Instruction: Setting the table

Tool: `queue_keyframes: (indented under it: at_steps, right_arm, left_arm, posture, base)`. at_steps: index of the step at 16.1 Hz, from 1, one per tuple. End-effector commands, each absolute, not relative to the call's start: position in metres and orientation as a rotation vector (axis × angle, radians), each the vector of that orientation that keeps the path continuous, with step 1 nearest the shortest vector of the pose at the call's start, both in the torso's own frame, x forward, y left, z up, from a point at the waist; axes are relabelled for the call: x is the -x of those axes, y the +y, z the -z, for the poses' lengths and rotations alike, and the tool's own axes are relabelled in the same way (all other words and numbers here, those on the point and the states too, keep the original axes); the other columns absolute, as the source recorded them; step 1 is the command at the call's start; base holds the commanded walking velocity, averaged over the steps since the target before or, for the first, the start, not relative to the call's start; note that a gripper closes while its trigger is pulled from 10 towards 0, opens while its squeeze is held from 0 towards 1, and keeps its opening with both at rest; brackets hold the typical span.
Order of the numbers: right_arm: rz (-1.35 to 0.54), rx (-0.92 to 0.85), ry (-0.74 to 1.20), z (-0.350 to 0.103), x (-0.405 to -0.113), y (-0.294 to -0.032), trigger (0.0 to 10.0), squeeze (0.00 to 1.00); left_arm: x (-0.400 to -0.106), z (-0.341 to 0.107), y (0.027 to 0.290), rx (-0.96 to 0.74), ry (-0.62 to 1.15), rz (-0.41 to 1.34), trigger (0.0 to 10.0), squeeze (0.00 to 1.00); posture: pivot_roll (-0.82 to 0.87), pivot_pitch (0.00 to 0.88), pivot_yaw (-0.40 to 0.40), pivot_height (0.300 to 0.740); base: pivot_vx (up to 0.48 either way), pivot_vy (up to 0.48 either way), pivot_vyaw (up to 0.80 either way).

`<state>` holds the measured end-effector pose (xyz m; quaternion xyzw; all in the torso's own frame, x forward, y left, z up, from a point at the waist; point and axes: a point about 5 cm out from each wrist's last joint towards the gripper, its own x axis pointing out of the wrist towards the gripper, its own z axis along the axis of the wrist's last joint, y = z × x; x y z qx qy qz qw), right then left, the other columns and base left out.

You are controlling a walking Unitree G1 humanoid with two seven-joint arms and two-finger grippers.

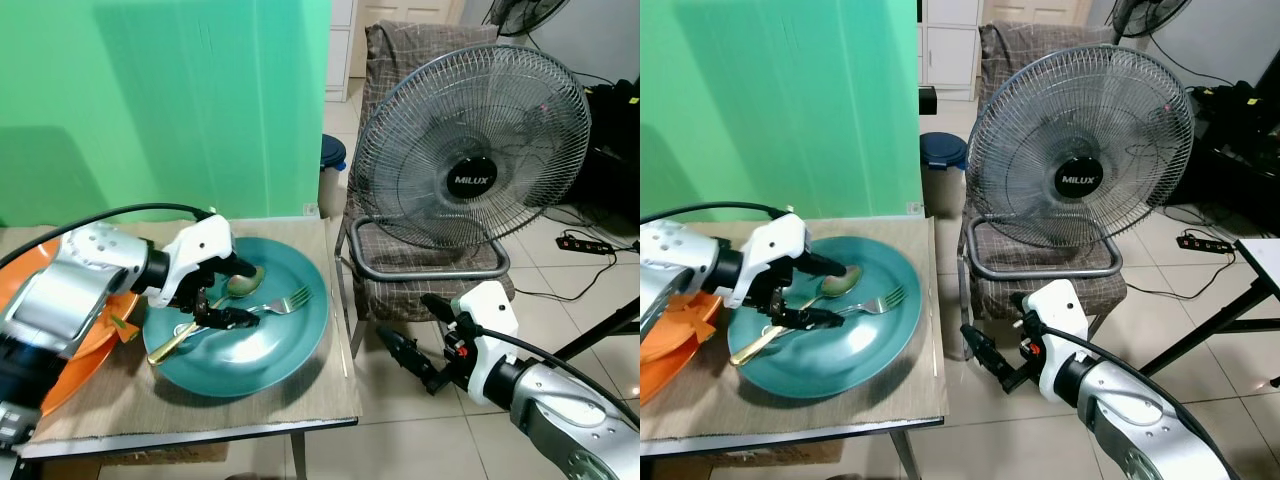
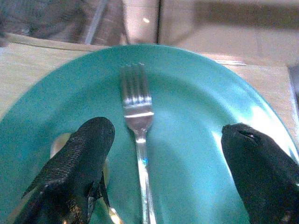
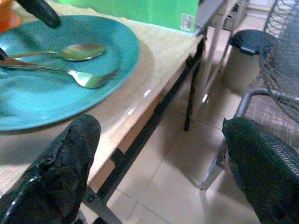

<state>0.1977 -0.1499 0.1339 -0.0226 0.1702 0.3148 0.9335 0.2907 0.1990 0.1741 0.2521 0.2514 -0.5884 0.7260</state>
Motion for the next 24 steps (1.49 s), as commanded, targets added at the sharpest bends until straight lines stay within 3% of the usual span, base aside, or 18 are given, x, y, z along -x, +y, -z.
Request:
queue_keyframes:
  at_steps: [1,2,6,7,8,9,13,14,16,19,21,24]
  right_arm:
    - [-0.667,0.044,0.361,-0.134,-0.194,-0.148,10.0,0.00]
    - [-0.691,0.053,0.385,-0.134,-0.187,-0.146,10.0,0.00]
    - [-0.644,0.052,0.388,-0.141,-0.181,-0.151,10.0,0.00]
    - [-0.654,0.044,0.371,-0.143,-0.182,-0.151,10.0,0.00]
    - [-0.688,0.068,0.375,-0.141,-0.183,-0.148,10.0,0.00]
    - [-0.718,0.102,0.394,-0.137,-0.184,-0.145,10.0,0.00]
    - [-0.803,0.131,0.379,-0.142,-0.185,-0.141,10.0,0.00]
    - [-0.829,0.152,0.378,-0.142,-0.184,-0.141,10.0,0.00]
    - [-0.852,0.178,0.381,-0.142,-0.184,-0.142,10.0,0.00]
    - [-0.857,0.183,0.379,-0.142,-0.184,-0.142,10.0,0.00]
    - [-0.860,0.185,0.374,-0.142,-0.185,-0.142,10.0,0.00]
    - [-0.860,0.188,0.370,-0.142,-0.184,-0.142,10.0,0.00]
  left_arm:
    - [-0.292,-0.176,0.200,-0.593,0.572,1.319,10.0,0.94]
    - [-0.292,-0.172,0.201,-0.619,0.620,1.356,10.0,0.00]
    - [-0.298,-0.167,0.204,-0.635,0.646,1.371,10.0,0.00]
    - [-0.301,-0.163,0.203,-0.644,0.643,1.371,8.5,0.00]
    - [-0.304,-0.159,0.201,-0.643,0.646,1.372,4.7,0.00]
    - [-0.306,-0.155,0.199,-0.635,0.654,1.368,2.0,0.00]
    - [-0.316,-0.147,0.202,-0.654,0.670,1.326,1.3,0.00]
    - [-0.318,-0.145,0.203,-0.652,0.685,1.326,0.2,0.00]
    - [-0.321,-0.141,0.204,-0.676,0.706,1.312,0.9,0.00]
    - [-0.322,-0.136,0.202,-0.647,0.722,1.342,1.1,0.00]
    - [-0.323,-0.132,0.202,-0.666,0.734,1.338,1.6,0.00]
    - [-0.324,-0.123,0.205,-0.694,0.775,1.321,1.6,0.00]
  posture:
    - [-0.05,0.000,-0.037,0.740]
    - [-0.07,0.000,-0.024,0.740]
    - [-0.10,0.000,-0.042,0.740]
    - [-0.10,0.000,-0.044,0.740]
    - [-0.10,0.000,-0.036,0.740]
    - [-0.10,0.000,-0.037,0.740]
    - [-0.10,0.000,-0.036,0.740]
    - [-0.10,0.000,-0.034,0.740]
    - [-0.10,0.000,-0.032,0.740]
    - [-0.10,0.000,-0.027,0.740]
    - [-0.10,0.000,-0.023,0.740]
    - [-0.11,0.000,-0.022,0.740]
  base:
    - [0.000,0.000,0.00]
    - [0.000,0.000,0.00]
    - [0.000,0.000,0.00]
    - [0.000,0.000,0.00]
    - [0.000,0.000,0.00]
    - [0.000,0.000,0.00]
    - [0.000,0.000,0.00]
    - [0.000,0.000,0.00]
    - [0.000,0.000,0.00]
    - [0.000,0.000,0.00]
    - [0.000,0.000,0.00]
    - [0.000,0.000,0.00]
